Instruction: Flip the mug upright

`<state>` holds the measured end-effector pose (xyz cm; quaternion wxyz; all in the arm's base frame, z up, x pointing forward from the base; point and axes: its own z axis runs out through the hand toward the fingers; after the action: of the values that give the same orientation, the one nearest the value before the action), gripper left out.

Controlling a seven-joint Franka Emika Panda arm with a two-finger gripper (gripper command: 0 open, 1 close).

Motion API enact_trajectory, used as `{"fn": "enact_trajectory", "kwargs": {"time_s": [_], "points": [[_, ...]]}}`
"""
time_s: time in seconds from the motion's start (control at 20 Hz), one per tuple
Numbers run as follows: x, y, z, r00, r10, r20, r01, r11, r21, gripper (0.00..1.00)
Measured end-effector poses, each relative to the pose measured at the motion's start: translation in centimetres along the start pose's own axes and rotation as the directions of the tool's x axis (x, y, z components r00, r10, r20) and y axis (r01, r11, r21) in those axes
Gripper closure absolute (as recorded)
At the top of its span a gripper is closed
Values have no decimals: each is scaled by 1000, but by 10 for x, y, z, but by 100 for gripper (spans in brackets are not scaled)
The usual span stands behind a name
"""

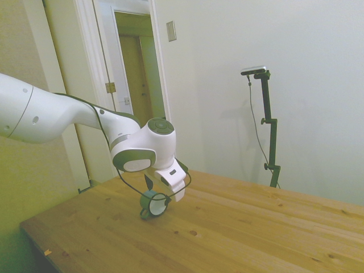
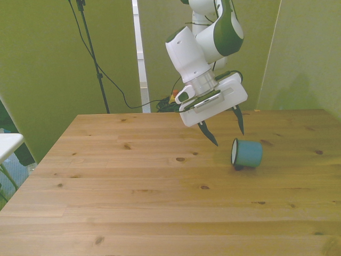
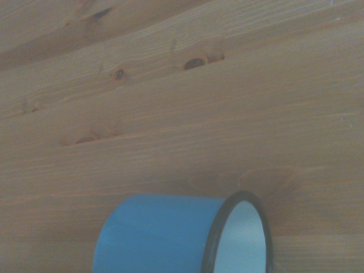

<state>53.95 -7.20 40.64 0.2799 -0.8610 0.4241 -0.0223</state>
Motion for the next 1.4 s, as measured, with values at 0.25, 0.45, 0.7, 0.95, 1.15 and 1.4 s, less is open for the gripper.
{"fn": "enact_trajectory", "kwargs": {"time_s": [0.25,0.45,0.7,0.95,1.15,1.4], "points": [[9,-4,23,997,-13,75,9,998,55,0],[18,-12,46,987,-29,160,13,995,102,0],[20,-16,65,967,-42,252,9,992,129,0],[20,-16,68,948,-45,315,-7,987,160,0],[22,-10,70,935,-51,350,-13,984,178,0],[19,-10,67,920,-71,385,-10,979,205,0]]}}
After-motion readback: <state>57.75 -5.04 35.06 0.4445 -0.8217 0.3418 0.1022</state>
